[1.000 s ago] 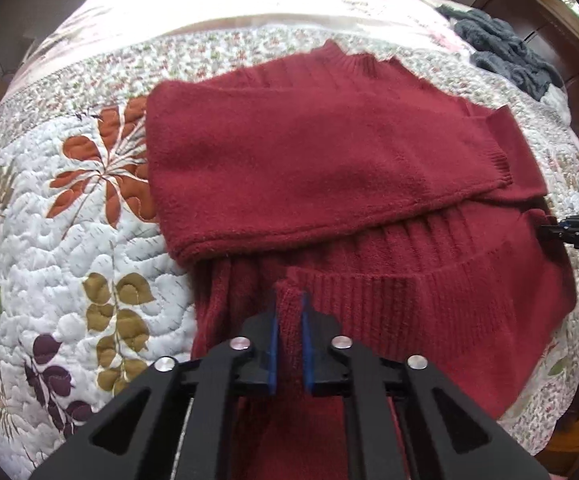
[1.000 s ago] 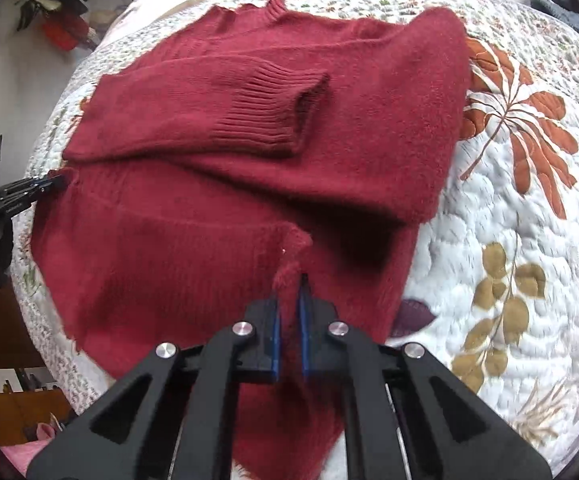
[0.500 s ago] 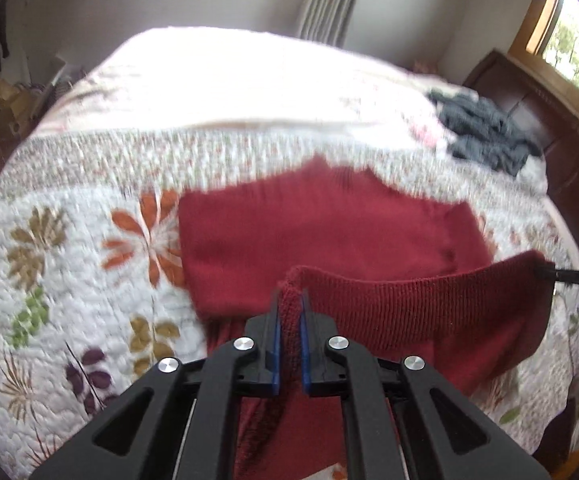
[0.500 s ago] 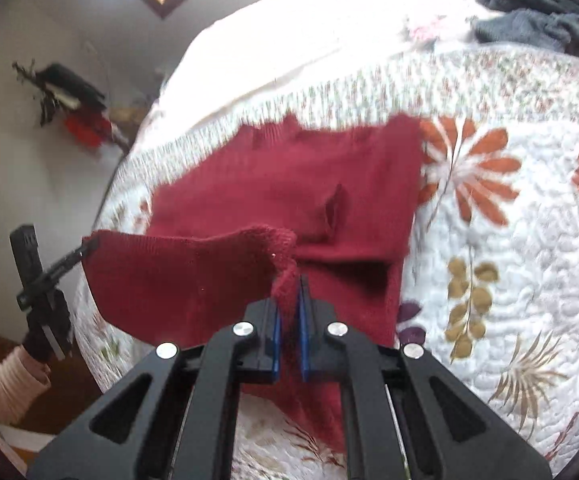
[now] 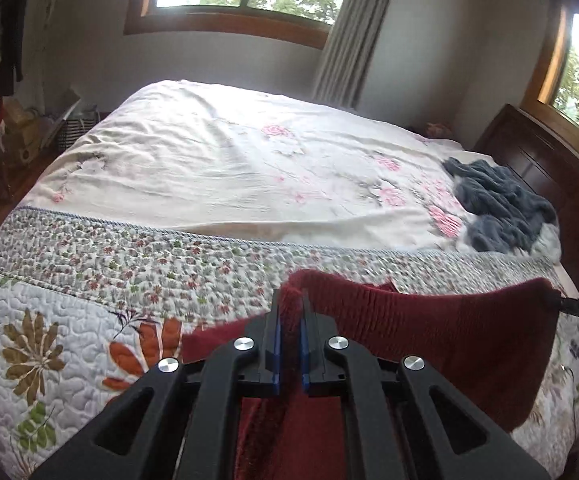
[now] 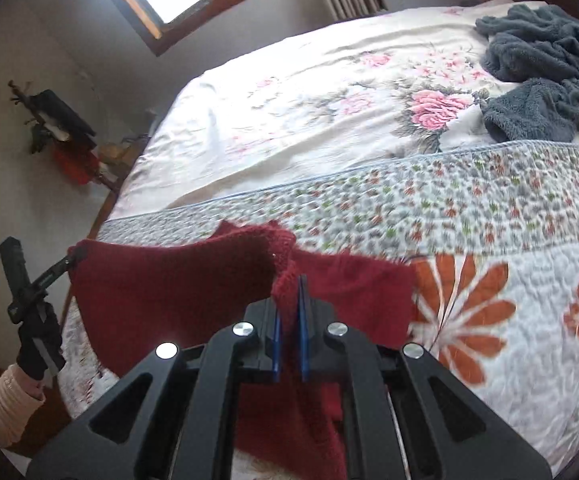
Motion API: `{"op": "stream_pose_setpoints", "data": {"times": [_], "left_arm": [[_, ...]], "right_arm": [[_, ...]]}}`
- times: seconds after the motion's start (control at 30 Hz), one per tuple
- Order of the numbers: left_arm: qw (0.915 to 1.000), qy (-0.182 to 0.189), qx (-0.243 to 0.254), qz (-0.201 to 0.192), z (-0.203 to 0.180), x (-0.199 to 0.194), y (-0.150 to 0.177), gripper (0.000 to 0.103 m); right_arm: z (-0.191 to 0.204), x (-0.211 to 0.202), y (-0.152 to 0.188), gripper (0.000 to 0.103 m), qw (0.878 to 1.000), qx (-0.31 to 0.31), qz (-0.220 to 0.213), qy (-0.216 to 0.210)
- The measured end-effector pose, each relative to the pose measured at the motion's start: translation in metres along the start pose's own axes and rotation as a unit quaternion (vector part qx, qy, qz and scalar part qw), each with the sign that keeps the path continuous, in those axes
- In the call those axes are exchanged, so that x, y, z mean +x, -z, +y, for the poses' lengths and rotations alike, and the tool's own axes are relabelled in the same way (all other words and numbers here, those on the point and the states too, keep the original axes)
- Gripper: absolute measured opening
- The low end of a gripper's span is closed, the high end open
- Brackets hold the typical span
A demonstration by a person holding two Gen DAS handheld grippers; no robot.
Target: Fold small clothes
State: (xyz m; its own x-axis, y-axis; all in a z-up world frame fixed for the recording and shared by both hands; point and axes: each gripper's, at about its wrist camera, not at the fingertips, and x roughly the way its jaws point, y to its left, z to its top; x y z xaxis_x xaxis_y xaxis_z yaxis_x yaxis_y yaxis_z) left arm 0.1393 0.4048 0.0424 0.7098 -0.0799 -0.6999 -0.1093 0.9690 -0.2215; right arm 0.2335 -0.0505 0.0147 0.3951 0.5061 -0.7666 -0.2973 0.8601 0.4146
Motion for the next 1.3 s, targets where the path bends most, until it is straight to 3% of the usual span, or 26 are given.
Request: {"op": "stream_pose_setpoints", "data": {"times": [0.17,0.4,0.63,0.73,0.9,1.03,1.17,1.3], "left_arm": [[0.9990,-0.023,-0.005,0.039,0.010,0.070,-0.001,0.007],[0.9931,-0.057,-0.012,0.102,0.027,0.146,0.024,0.007],[0.9855,-0.083,0.015,0.148,0.031,0.184,0.041,0.008],[0.9829,-0.090,0.007,0.161,0.036,0.193,0.042,0.014],[0.9819,-0.093,-0.040,0.160,0.050,0.186,0.036,0.029],[0.9851,-0.097,-0.083,0.115,0.063,0.148,0.020,0.030],[0.9898,-0.094,-0.058,0.090,0.047,0.101,0.020,0.034],[0.9918,-0.064,-0.034,0.106,0.014,0.067,0.037,0.041]], "right_arm": [[-0.022,0.053,-0.019,0.005,0.999,0.001,0.033,0.035],[-0.045,0.113,-0.015,0.005,0.995,0.017,0.073,0.066],[-0.065,0.151,-0.006,0.006,0.989,0.040,0.105,0.093],[-0.072,0.165,-0.001,0.008,0.986,0.048,0.121,0.103],[-0.074,0.166,0.000,0.011,0.985,0.059,0.127,0.104],[-0.068,0.129,-0.003,0.028,0.989,0.064,0.095,0.096],[-0.060,0.083,0.010,0.032,0.992,0.068,0.082,0.066],[-0.046,0.050,0.043,0.040,0.992,0.062,0.096,0.046]]}}
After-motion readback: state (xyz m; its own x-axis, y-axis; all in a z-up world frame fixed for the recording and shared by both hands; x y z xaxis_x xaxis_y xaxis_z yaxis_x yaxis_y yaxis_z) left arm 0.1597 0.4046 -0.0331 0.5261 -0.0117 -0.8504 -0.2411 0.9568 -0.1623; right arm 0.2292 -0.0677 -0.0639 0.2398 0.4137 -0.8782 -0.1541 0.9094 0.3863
